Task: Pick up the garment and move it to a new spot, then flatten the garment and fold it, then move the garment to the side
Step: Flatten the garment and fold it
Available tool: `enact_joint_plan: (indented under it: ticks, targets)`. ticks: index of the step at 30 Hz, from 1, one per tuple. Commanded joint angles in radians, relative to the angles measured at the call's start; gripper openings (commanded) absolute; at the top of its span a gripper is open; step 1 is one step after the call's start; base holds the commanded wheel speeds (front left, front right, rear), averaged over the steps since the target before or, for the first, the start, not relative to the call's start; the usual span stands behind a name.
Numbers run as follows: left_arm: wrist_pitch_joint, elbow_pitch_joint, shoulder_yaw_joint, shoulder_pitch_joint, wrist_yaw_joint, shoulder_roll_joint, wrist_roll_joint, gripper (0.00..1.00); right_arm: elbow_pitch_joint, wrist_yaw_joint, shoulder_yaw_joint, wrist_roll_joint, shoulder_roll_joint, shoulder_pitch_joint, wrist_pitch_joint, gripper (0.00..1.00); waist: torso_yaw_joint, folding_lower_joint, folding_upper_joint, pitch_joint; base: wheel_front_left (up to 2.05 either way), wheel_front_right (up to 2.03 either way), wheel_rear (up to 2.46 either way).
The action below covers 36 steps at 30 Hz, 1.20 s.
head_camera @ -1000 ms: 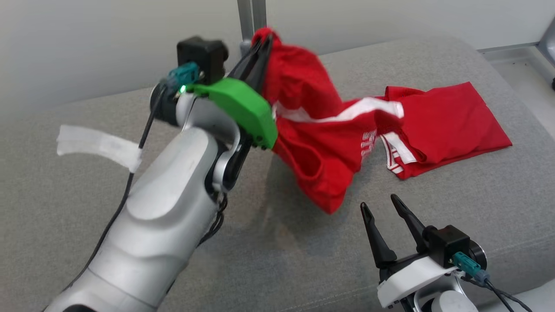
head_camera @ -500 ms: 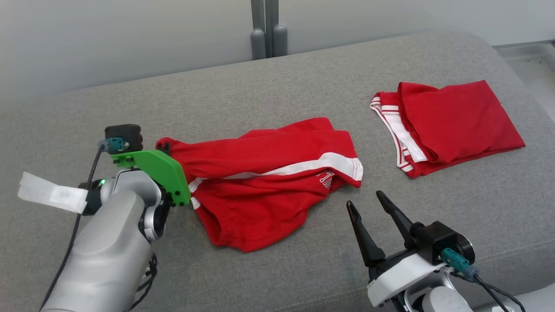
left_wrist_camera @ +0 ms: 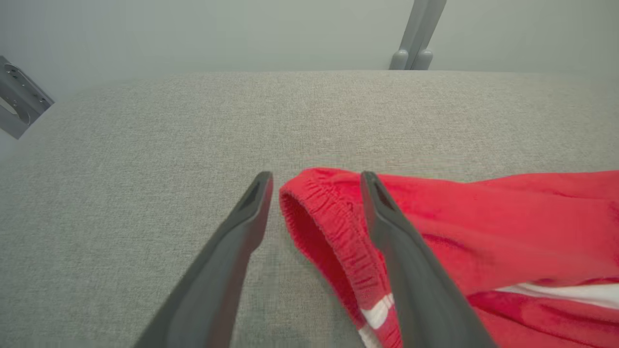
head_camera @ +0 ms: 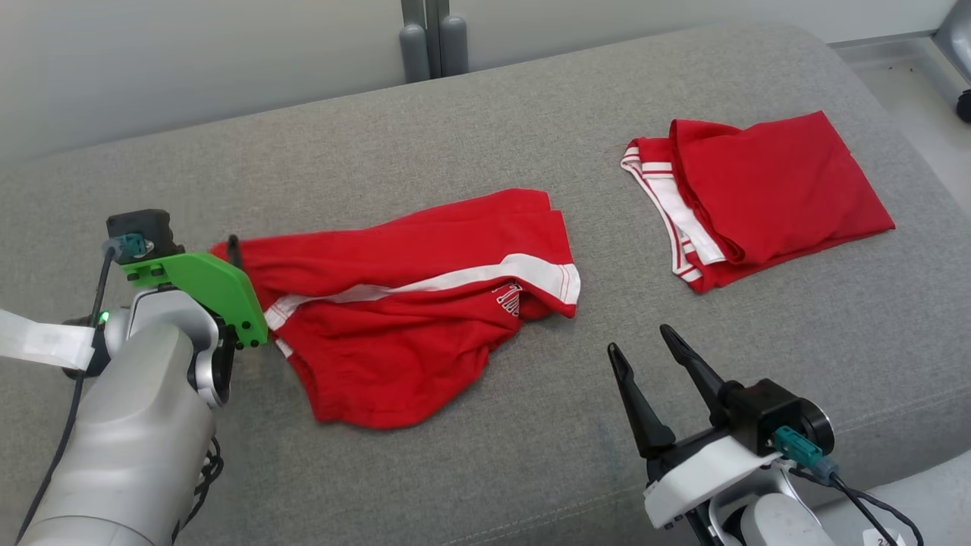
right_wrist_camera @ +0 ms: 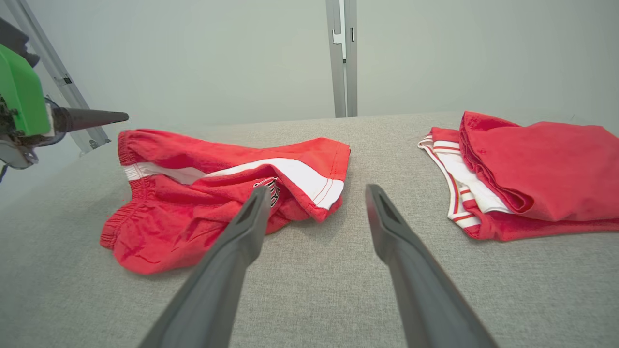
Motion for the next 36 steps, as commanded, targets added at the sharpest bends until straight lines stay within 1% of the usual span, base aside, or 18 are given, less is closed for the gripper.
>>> enact_joint_plan:
  ticks: [1,3,4,5,7,11,12,13,15,16,19,23,28,31,36]
  targets:
    - [-0.01,0.011,0.002,-0.007,-0.008,-0.004,-0.001,1.0,-0.004,-0.001,-0.008,-0.01,-0.001,-0.009,0.0,1.0,0.009,0.0,0.0,0.004,0.0,0.0,0.0]
    - [-0.017,0.028,0.005,0.002,-0.024,-0.014,-0.011,1.0,-0.003,-0.001,-0.017,-0.015,-0.001,-0.006,0.003,1.0,0.024,0.0,0.0,0.002,0.0,0.0,0.0]
    - [-0.031,0.038,0.006,0.016,-0.044,-0.027,-0.019,1.0,-0.001,-0.001,-0.025,-0.02,-0.001,0.0,0.005,1.0,0.042,0.0,0.0,-0.007,0.0,0.0,0.0]
    - [-0.044,0.04,0.009,0.023,-0.051,-0.032,-0.025,1.0,0.0,-0.001,-0.03,-0.021,-0.001,0.003,0.006,1.0,0.051,0.0,0.0,-0.013,0.0,0.0,0.0]
    - [-0.097,0.033,0.014,0.029,-0.062,-0.035,-0.024,1.0,-0.002,-0.001,-0.042,-0.026,-0.001,0.01,0.006,1.0,0.072,0.0,0.0,-0.024,0.0,0.0,0.0]
    - [-0.192,0.004,0.039,0.066,-0.077,-0.048,-0.036,1.0,0.001,-0.001,-0.062,-0.017,-0.001,0.025,0.006,1.0,0.113,0.0,0.0,-0.057,0.0,0.0,0.0]
    - [-0.205,-0.009,0.059,0.082,-0.08,-0.051,-0.05,1.0,0.004,-0.001,-0.064,-0.011,-0.001,0.027,0.007,1.0,0.119,0.0,0.0,-0.068,0.0,0.0,0.0]
    - [-0.205,-0.009,0.059,0.082,-0.08,-0.051,-0.05,1.0,0.004,-0.001,-0.064,-0.011,-0.001,0.027,0.007,1.0,0.119,0.0,0.0,-0.068,0.0,0.0,0.0]
    - [-0.217,-0.053,0.089,0.11,-0.083,-0.054,-0.049,1.0,0.006,-0.001,-0.078,-0.006,-0.002,0.035,0.006,1.0,0.137,0.0,0.0,-0.084,0.0,0.0,0.0]
    - [-0.219,-0.142,0.137,0.143,-0.067,-0.045,-0.023,1.0,0.003,-0.001,-0.092,-0.008,-0.001,0.041,0.005,1.0,0.155,0.0,0.0,-0.095,0.0,0.0,0.0]
    - [-0.218,-0.303,0.226,0.257,-0.035,-0.049,0.038,1.0,0.006,-0.001,-0.109,-0.012,-0.001,0.047,0.005,1.0,0.175,0.0,0.0,-0.113,0.0,0.0,0.0]
    - [-0.217,-0.53,0.332,0.409,-0.015,-0.078,0.138,1.0,0.013,-0.001,-0.126,-0.016,-0.001,0.053,0.007,1.0,0.194,0.0,0.0,-0.135,0.0,0.0,0.0]
    - [-0.217,-0.741,0.416,0.595,-0.036,-0.114,0.264,1.0,0.024,-0.001,-0.144,-0.01,-0.001,0.056,0.003,1.0,0.211,0.0,0.0,-0.157,0.0,0.0,0.0]
    - [-0.217,-0.822,0.447,0.675,-0.059,-0.132,0.324,1.0,0.031,-0.001,-0.155,-0.007,-0.001,0.057,-0.002,1.0,0.222,0.0,0.0,-0.166,0.0,0.0,0.0]
    - [-0.218,-0.916,0.47,0.778,-0.096,-0.149,0.434,1.0,0.048,-0.001,-0.196,0.002,-0.001,0.058,-0.012,1.0,0.24,0.0,0.0,-0.175,0.0,0.0,0.0]
